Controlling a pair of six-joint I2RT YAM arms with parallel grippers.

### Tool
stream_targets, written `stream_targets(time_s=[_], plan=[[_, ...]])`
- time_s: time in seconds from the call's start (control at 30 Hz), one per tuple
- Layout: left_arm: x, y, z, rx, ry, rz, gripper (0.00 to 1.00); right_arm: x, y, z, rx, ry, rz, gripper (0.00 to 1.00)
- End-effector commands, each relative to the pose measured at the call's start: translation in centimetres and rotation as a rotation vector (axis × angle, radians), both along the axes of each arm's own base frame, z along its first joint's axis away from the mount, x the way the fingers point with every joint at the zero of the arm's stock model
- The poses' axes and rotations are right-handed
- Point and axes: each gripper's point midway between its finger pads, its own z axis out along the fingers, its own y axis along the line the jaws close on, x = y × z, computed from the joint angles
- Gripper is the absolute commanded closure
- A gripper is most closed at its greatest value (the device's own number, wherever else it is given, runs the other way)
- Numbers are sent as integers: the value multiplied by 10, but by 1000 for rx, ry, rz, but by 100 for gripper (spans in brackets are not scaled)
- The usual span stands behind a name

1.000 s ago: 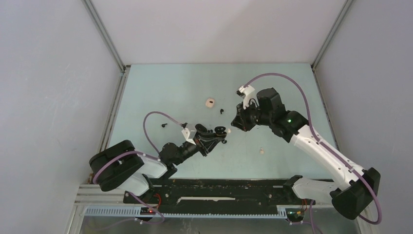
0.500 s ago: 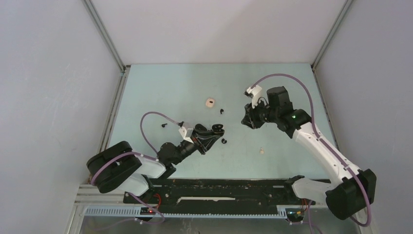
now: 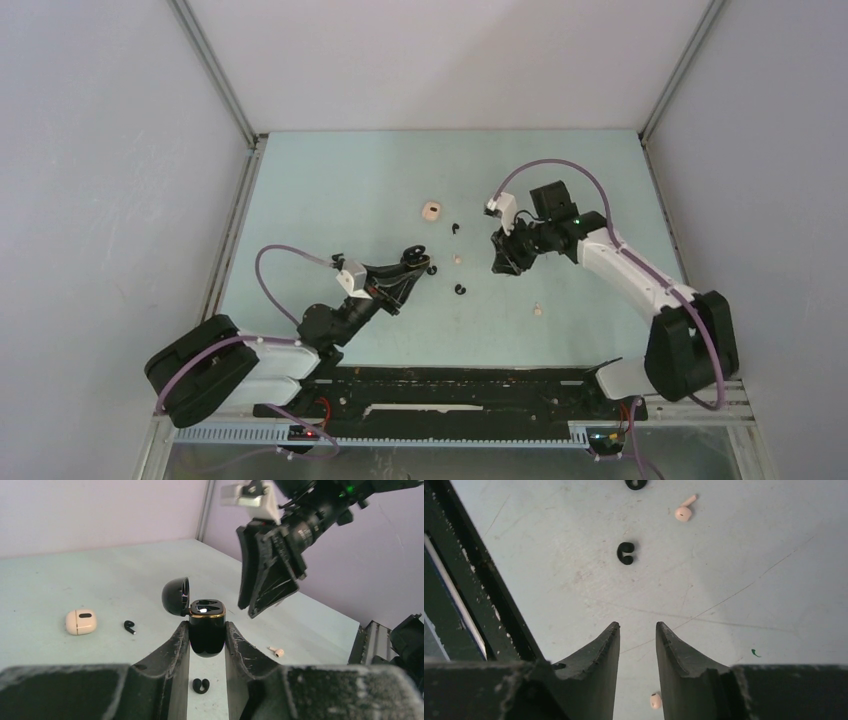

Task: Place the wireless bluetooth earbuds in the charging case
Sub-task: Pick up the earbud from the center of the board.

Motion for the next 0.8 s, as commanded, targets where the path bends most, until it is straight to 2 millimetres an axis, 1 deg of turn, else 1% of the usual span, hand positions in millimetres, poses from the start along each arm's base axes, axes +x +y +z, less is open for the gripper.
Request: stream_targets(time_s=[0.0, 0.1, 0.17, 0.23, 0.3, 0.33, 0.4, 0.47, 0.53, 0.57, 0.6, 0.67, 0.77], plan=[[5, 13, 14, -27, -58, 51, 100, 49, 16, -1, 36, -10, -103, 67], [5, 13, 14, -26, -56, 51, 100, 80, 32, -13, 65, 56, -183, 69], [5, 13, 12, -25, -51, 49, 100, 103, 42, -18, 86, 53, -237, 68], [5, 13, 11, -23, -47, 46, 100, 126, 51, -24, 86, 34, -273, 65], [5, 13, 11, -24, -44, 45, 100, 147, 60, -29, 67, 17, -284, 62], [5, 13, 11, -26, -44, 44, 100, 154, 61, -41, 34, 28, -283, 61], [5, 13, 12, -28, -45, 46, 100, 171, 66, -49, -18, 17, -252, 58], [5, 14, 13, -32, -46, 46, 100, 180, 71, -53, -52, -10, -156, 54], [1, 12, 14, -32, -52, 22, 100, 184, 72, -56, -96, -60, -50, 48], [0, 11, 14, -33, -54, 14, 100, 182, 74, -54, -101, -72, 28, 47], [-1, 10, 15, -33, -54, 7, 100, 184, 77, -46, -100, -107, 104, 46], [-2, 9, 15, -36, -52, -1, 100, 191, 74, -43, -131, -183, 192, 44], [-4, 8, 16, -41, -54, -12, 100, 192, 67, -45, -172, -245, 362, 45]])
